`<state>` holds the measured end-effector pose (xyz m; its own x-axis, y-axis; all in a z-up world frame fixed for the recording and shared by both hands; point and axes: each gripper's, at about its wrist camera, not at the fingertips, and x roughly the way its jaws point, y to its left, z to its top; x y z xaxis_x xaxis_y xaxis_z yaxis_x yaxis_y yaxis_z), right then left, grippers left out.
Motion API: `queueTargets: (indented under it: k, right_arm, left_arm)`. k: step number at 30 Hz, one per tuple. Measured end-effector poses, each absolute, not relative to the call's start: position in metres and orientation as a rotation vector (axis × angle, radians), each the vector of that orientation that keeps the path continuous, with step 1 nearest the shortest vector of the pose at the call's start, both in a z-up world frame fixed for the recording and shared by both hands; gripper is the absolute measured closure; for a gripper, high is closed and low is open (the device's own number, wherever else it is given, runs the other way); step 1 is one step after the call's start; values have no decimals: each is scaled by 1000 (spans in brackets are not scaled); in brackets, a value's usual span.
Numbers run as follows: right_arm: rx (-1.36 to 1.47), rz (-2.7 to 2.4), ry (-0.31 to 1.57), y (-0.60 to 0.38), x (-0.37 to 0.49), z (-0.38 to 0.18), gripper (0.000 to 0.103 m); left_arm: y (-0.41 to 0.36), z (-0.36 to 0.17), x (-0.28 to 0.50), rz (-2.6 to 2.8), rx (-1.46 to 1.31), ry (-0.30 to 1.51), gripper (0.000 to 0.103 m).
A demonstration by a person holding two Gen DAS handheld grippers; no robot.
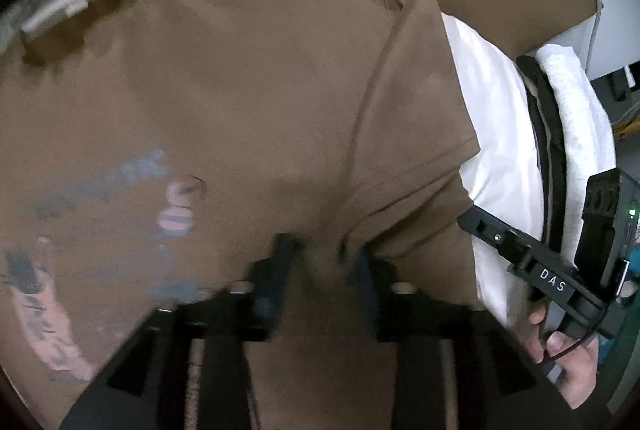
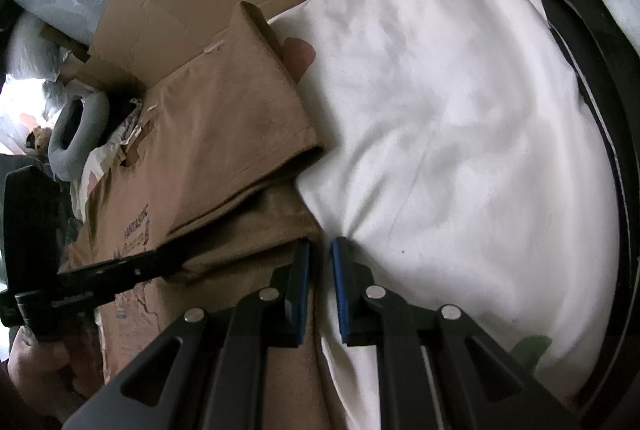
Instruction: Fold clothes
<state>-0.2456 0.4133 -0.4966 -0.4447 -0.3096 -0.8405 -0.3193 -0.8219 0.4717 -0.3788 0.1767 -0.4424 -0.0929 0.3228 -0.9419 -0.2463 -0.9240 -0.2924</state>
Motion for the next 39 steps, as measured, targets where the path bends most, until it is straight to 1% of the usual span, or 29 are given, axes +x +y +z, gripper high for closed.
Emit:
queueTargets:
  k: [1,2,3,6,10,12,18,26,27,28,30,32,33,34,35,39]
  right_arm:
    - [-1652,2491,948,414,-244,-496,93]
    - [-1652,2486,962,414,-242,-496,92]
    - [-1653,2483,967,414,-241,-496,90]
    - [-1673,2480,961,414,-237,-494,89]
    - [-1670,2467,956,416,-229,-486,84]
    - [-1658,2471,951,417,-223,-483,83]
    - [-1635,2447,944,421,-209,-480,83]
    - [-1610,2465,955,418,-205,-474,83]
    - [-1610,2462,956,418,-204,-474,83]
    - [-1610,2459,957,419,-203,-474,83]
    - [-1611,2454,959,420,-202,-474,83]
    - [-1611,2448,961,421,-200,-474,83]
    - [-1612,2445,962,421,-199,-474,83]
    - [-1612,2442,963,422,-198,-474,83]
    - [-1613,2440,964,422,-197,-474,83]
    - [-1628,2435,950,421,-196,-474,83]
  left_arm:
    - [177,-437,-378,2085,-1804,-68,46]
    - [177,-433,-377,2092,-1798,-57,45]
    - [177,-429,-377,2095,-1793,-54,45]
    - [177,-420,-375,2089,-1765,-57,45]
    - [192,-407,-373,2076,-1653,-45,45]
    - [201,-405,-376,2051,-1625,-56,45]
    - [231,-400,-389,2019,-1553,-12,46]
    - [282,-400,-397,1939,-1437,83,46]
    - [287,-401,-397,1930,-1428,95,48]
    - [293,-403,-397,1915,-1427,103,52]
    - [304,-409,-398,1890,-1422,129,58]
    - [314,-415,-398,1874,-1412,159,58]
    - [317,-419,-398,1868,-1412,170,60]
    - [319,-423,-399,1865,-1414,179,66]
    - [320,-426,-400,1866,-1418,183,68]
    - [325,-437,-404,1866,-1420,192,69]
